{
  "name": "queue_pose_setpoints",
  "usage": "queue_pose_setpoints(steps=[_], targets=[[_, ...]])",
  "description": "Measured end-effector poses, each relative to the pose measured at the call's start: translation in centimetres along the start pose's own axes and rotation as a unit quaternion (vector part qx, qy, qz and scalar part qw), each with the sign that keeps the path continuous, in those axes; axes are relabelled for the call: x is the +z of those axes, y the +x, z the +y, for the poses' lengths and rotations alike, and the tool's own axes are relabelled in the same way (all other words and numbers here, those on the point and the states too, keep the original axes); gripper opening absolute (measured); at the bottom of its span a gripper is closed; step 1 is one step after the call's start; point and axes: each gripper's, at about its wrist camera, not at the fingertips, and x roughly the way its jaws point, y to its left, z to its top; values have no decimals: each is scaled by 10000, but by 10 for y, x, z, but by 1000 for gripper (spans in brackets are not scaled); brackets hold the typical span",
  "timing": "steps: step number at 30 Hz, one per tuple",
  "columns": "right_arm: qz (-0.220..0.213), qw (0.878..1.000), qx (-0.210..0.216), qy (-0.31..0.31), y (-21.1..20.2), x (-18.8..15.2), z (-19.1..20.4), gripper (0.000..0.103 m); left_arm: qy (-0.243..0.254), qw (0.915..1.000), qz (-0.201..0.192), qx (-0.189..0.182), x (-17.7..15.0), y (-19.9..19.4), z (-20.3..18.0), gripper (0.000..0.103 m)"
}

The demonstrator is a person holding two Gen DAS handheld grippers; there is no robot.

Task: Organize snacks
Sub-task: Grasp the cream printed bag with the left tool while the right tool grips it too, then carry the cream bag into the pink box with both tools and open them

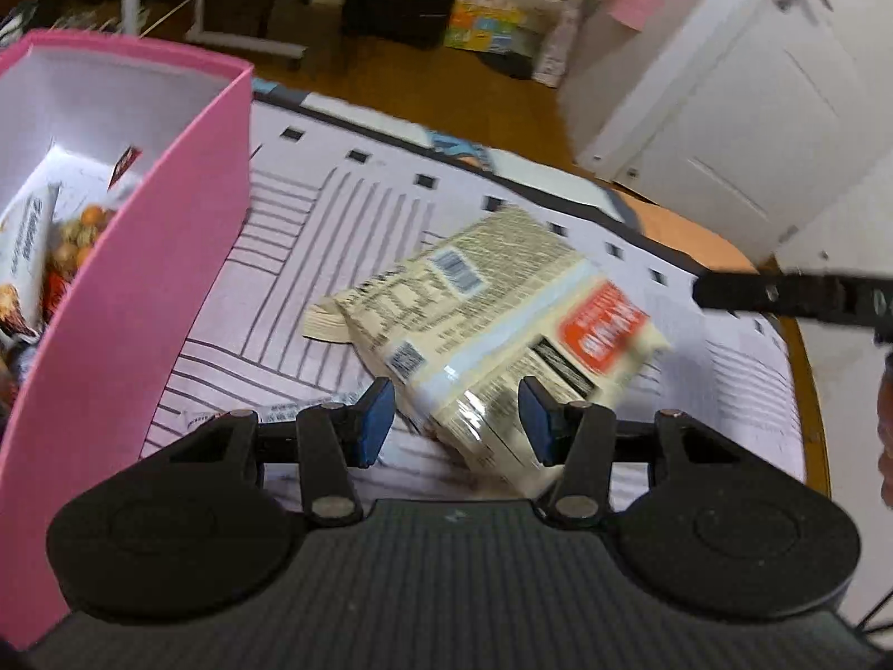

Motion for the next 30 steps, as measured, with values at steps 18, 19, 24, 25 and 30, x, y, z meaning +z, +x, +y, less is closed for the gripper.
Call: queue_pose_setpoints(steps=[18, 19, 24, 25, 30], targets=[[710, 9970, 303, -26, 75, 0, -14, 88, -541, 9936, 646, -752, -3, 47, 23, 59], [597, 9975, 324, 177, 74, -2, -16, 86, -504, 9942, 600, -743, -4, 47, 23, 59], [23, 9998, -25, -177, 59, -20, 9, 74, -473, 9941, 522, -827, -1, 47, 21, 53], [-6, 9998, -36, -213, 55, -22, 11, 72, -463, 9941, 510, -843, -1, 46, 22, 53], [-84, 9992, -142, -352, 29, -29, 18, 65, -459, 9932, 542, -922, -2, 42, 21, 53]])
